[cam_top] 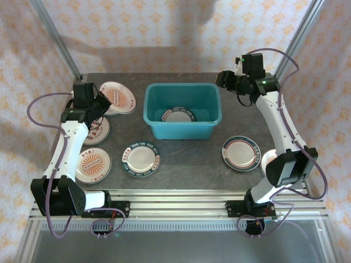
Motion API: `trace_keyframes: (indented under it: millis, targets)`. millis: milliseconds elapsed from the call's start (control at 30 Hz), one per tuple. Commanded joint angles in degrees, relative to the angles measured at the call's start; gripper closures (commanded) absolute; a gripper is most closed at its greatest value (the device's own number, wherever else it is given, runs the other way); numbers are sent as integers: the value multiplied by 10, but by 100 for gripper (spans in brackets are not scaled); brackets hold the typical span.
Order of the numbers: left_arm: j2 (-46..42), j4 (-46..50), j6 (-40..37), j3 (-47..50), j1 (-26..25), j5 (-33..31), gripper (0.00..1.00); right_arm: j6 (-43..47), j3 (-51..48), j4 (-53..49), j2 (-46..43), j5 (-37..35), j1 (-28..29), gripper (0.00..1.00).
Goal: Place the plates into the plastic bin on the countertop
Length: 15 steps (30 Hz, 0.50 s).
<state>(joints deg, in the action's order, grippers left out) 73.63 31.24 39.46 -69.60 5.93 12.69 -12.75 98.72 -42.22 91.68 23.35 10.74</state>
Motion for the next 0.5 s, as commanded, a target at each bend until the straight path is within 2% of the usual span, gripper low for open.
trace_keyframes:
  millis: [0, 167, 467]
  targets:
    - [0, -13, -22, -44, -6, -32, 100, 10, 31, -18, 16, 17, 9, 44]
    - [12, -25, -22, -85, -19, -10, 100, 11, 57, -22, 28, 43, 13, 45]
    - [48, -56, -24, -157, -81, 43, 100, 18, 114, -22, 57, 153, 19, 48]
